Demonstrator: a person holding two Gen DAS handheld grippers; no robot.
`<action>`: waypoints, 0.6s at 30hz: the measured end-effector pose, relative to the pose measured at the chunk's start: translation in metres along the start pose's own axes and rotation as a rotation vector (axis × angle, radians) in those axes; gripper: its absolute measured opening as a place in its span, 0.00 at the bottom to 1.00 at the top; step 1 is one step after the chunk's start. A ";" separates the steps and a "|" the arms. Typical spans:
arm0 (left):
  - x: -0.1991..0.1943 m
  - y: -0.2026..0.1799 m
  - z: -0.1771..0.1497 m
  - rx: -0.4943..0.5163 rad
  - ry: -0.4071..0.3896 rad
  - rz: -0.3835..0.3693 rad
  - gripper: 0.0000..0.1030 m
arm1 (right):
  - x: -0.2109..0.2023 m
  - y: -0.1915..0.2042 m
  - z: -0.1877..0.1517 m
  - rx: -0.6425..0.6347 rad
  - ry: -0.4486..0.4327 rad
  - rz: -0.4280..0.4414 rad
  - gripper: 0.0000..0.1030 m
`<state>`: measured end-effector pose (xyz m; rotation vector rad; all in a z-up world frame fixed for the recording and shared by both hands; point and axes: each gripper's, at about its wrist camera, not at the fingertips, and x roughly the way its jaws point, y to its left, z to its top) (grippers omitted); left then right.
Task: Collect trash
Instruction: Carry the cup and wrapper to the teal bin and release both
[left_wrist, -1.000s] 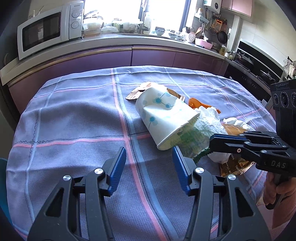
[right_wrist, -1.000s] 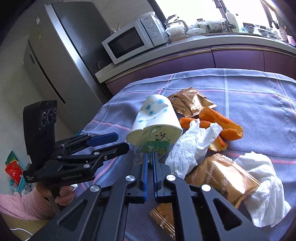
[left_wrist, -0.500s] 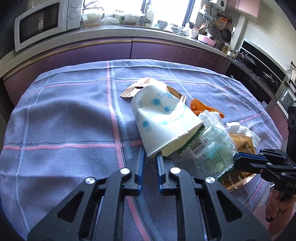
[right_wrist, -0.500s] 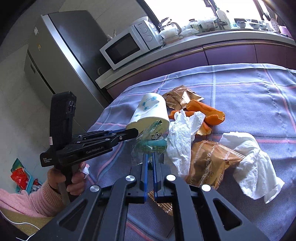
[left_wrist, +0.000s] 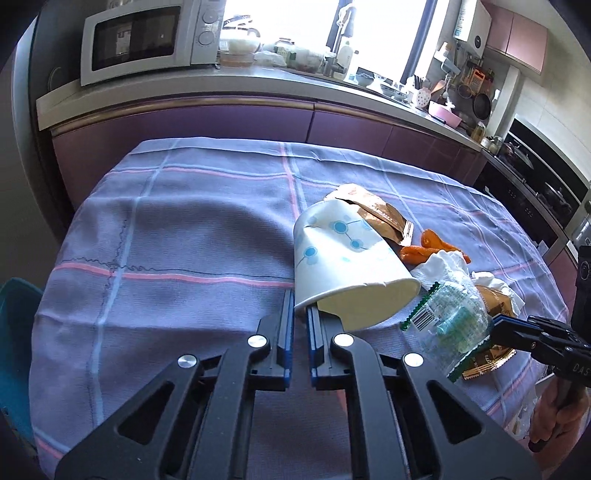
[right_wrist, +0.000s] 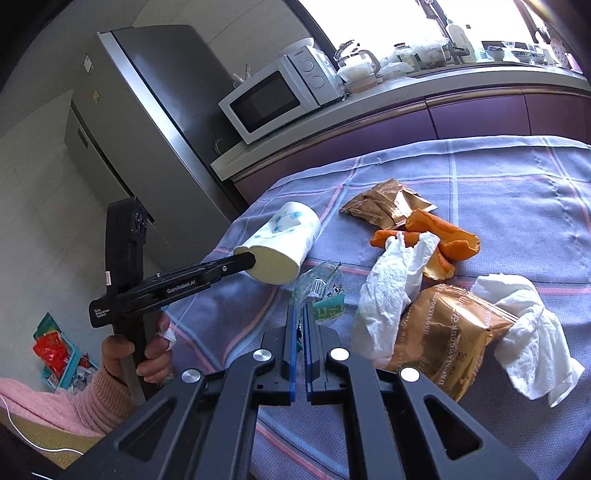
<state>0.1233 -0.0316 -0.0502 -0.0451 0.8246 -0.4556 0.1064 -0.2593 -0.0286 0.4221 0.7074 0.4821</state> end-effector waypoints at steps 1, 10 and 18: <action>-0.005 0.005 -0.001 -0.007 -0.007 0.008 0.07 | 0.001 0.002 0.001 -0.003 0.000 0.005 0.02; -0.050 0.049 -0.014 -0.068 -0.060 0.061 0.05 | 0.004 0.021 0.012 -0.030 -0.022 0.038 0.02; -0.068 0.074 -0.027 -0.101 -0.070 0.078 0.05 | 0.003 0.014 0.009 -0.032 -0.034 -0.145 0.36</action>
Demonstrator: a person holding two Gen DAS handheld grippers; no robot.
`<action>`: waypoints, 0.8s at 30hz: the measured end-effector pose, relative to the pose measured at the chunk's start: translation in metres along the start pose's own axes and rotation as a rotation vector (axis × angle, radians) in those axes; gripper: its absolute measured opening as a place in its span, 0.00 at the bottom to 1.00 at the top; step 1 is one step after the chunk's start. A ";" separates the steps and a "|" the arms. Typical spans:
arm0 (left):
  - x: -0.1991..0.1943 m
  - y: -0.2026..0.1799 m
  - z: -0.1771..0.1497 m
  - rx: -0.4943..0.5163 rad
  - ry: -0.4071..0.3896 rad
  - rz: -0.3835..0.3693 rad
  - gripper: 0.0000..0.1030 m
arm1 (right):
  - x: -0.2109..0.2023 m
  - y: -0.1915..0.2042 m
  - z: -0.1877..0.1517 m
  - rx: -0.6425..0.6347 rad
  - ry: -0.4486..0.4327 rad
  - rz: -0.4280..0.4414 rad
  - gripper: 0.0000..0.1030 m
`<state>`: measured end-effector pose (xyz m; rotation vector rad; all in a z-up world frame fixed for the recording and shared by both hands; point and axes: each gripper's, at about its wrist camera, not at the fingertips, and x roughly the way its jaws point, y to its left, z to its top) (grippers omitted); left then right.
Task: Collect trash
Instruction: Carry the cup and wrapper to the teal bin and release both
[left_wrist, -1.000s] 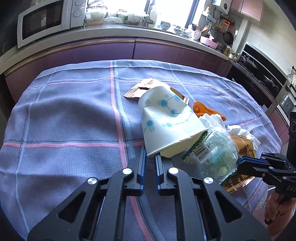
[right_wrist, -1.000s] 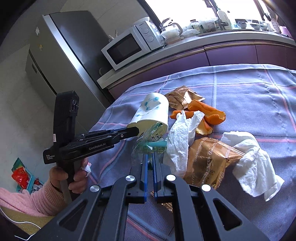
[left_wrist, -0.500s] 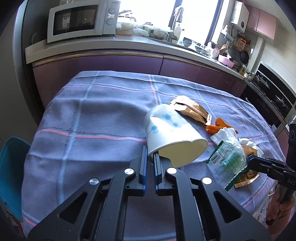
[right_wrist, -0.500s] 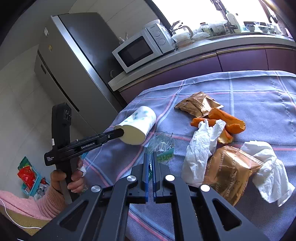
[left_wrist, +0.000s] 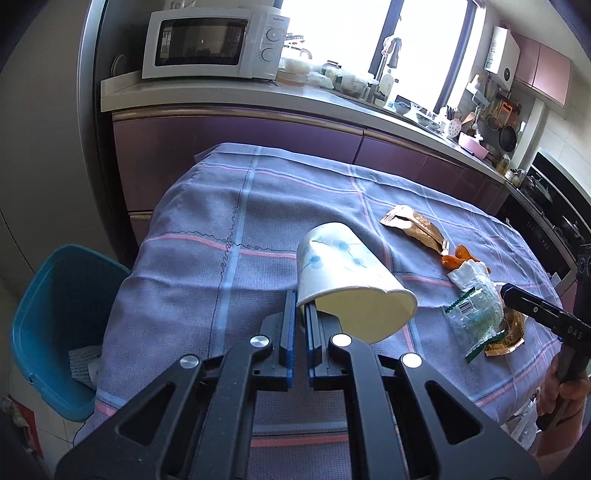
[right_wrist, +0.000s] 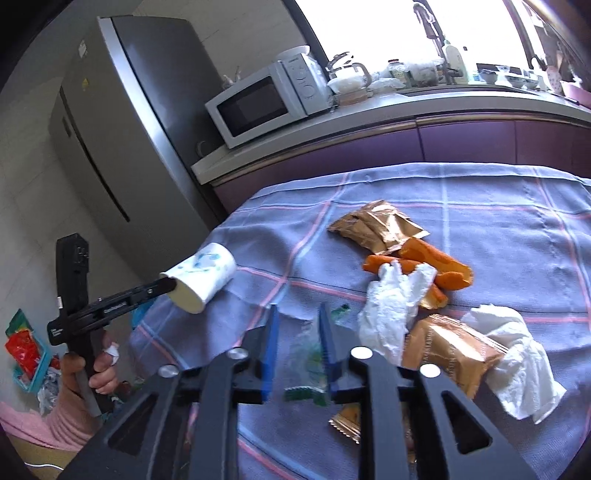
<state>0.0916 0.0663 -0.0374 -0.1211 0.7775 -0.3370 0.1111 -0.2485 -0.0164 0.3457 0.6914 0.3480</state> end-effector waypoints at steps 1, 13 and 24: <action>0.000 0.001 -0.001 -0.001 0.001 -0.002 0.05 | -0.001 -0.004 -0.001 0.013 -0.002 -0.009 0.42; -0.008 0.010 -0.010 -0.010 -0.004 -0.012 0.05 | 0.017 0.007 -0.010 -0.027 0.073 -0.011 0.06; -0.046 0.055 -0.013 -0.075 -0.066 0.059 0.04 | 0.031 0.068 0.020 -0.126 0.047 0.156 0.06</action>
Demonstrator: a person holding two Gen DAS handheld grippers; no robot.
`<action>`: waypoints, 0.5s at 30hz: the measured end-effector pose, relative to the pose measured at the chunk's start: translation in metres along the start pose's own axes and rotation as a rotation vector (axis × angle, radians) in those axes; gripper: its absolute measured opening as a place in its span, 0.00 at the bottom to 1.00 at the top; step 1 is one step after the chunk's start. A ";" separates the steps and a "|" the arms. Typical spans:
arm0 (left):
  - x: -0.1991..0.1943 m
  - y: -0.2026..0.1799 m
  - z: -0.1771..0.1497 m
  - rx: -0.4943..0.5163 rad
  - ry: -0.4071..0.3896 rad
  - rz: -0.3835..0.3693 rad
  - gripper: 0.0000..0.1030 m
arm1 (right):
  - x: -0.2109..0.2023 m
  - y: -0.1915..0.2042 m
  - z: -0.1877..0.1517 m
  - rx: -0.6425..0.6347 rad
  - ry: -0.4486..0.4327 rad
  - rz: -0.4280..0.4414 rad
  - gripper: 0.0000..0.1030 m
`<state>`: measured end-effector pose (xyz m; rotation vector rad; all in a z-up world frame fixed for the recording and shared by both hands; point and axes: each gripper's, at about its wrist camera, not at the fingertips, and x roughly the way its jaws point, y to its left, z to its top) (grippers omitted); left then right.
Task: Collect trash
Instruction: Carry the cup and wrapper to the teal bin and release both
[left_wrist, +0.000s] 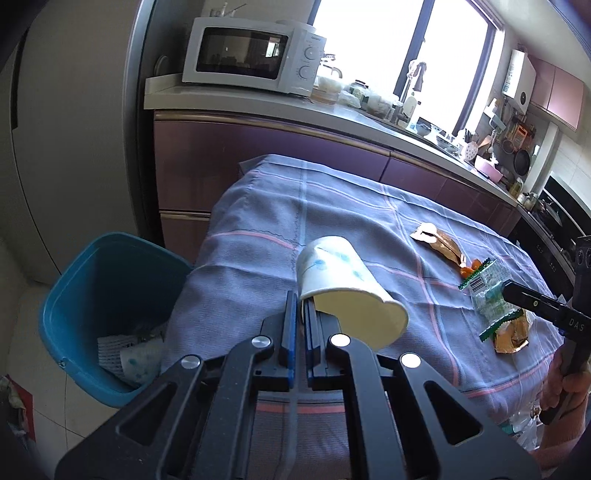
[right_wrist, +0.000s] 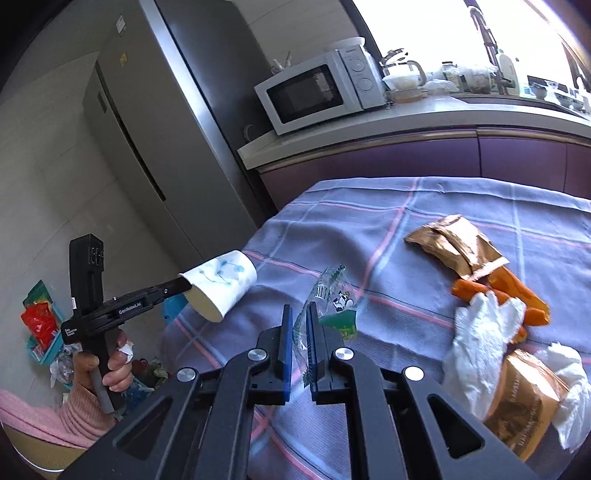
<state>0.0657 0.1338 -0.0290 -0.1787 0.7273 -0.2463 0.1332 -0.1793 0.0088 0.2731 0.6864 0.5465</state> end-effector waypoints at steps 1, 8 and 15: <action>-0.004 0.007 0.000 -0.010 -0.007 0.012 0.04 | 0.005 0.006 0.004 -0.012 0.000 0.019 0.06; -0.015 0.043 -0.007 -0.067 -0.003 0.040 0.04 | 0.047 0.043 0.022 -0.089 0.036 0.120 0.06; -0.025 0.064 -0.010 -0.108 -0.036 0.062 0.04 | 0.076 0.072 0.038 -0.125 0.073 0.197 0.06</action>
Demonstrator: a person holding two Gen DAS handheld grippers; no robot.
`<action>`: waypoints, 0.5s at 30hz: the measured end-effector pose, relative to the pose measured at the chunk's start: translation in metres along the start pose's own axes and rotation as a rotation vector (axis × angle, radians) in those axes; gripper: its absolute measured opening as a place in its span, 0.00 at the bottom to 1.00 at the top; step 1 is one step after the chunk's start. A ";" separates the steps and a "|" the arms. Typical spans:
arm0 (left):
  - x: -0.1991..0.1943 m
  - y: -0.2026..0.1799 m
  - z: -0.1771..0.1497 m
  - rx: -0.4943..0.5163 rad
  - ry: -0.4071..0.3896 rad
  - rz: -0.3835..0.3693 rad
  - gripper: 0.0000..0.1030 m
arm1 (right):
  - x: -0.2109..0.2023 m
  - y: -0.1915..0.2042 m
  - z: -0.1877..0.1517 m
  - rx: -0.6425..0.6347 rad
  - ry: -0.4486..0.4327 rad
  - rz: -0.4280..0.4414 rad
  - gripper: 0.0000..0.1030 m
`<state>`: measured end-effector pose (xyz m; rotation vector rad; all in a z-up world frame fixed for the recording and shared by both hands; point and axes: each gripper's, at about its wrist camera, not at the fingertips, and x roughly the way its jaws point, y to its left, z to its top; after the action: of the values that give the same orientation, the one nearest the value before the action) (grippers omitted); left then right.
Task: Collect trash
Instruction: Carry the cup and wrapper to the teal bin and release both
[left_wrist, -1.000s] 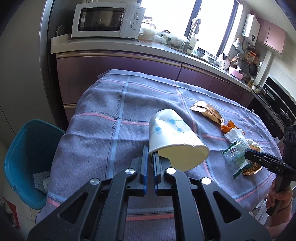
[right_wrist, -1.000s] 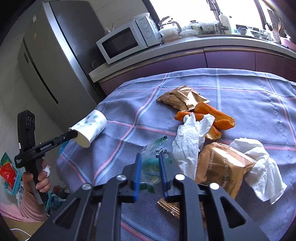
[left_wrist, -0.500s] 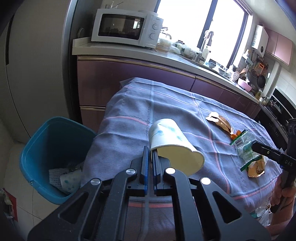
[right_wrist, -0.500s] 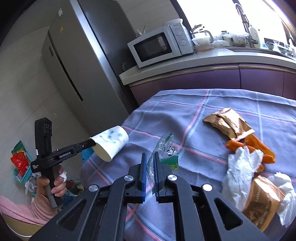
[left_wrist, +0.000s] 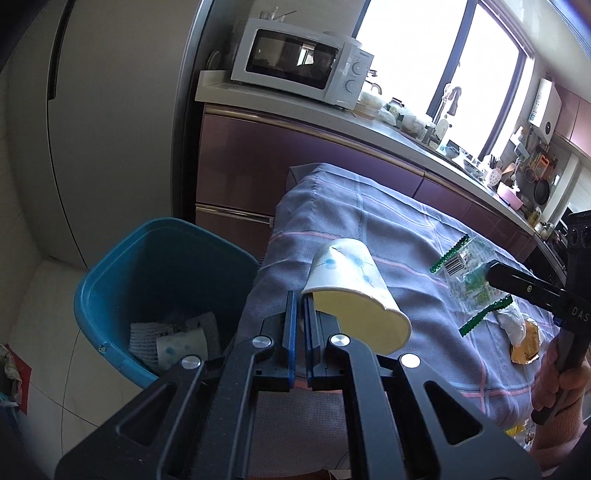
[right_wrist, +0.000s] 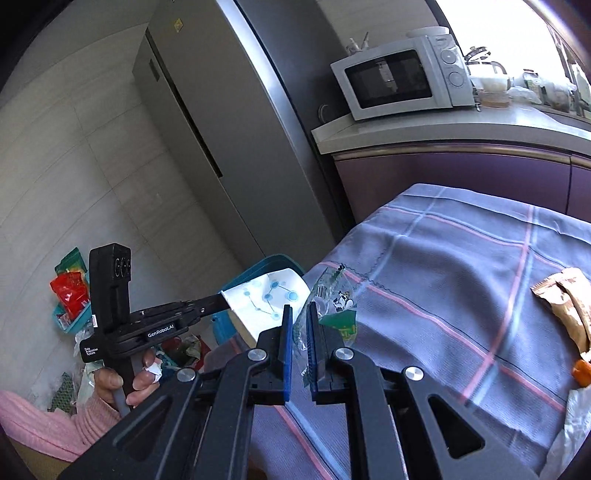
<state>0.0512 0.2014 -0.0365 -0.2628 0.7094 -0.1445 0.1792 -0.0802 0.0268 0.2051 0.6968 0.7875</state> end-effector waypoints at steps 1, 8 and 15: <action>-0.003 0.004 0.001 -0.006 -0.008 0.009 0.04 | 0.004 0.003 0.002 -0.008 0.005 0.009 0.06; -0.023 0.044 0.012 -0.060 -0.069 0.110 0.04 | 0.045 0.026 0.024 -0.044 0.033 0.084 0.06; -0.021 0.080 0.019 -0.095 -0.066 0.203 0.04 | 0.086 0.051 0.039 -0.087 0.064 0.132 0.06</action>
<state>0.0513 0.2865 -0.0322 -0.2836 0.6742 0.0914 0.2178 0.0193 0.0351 0.1478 0.7132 0.9519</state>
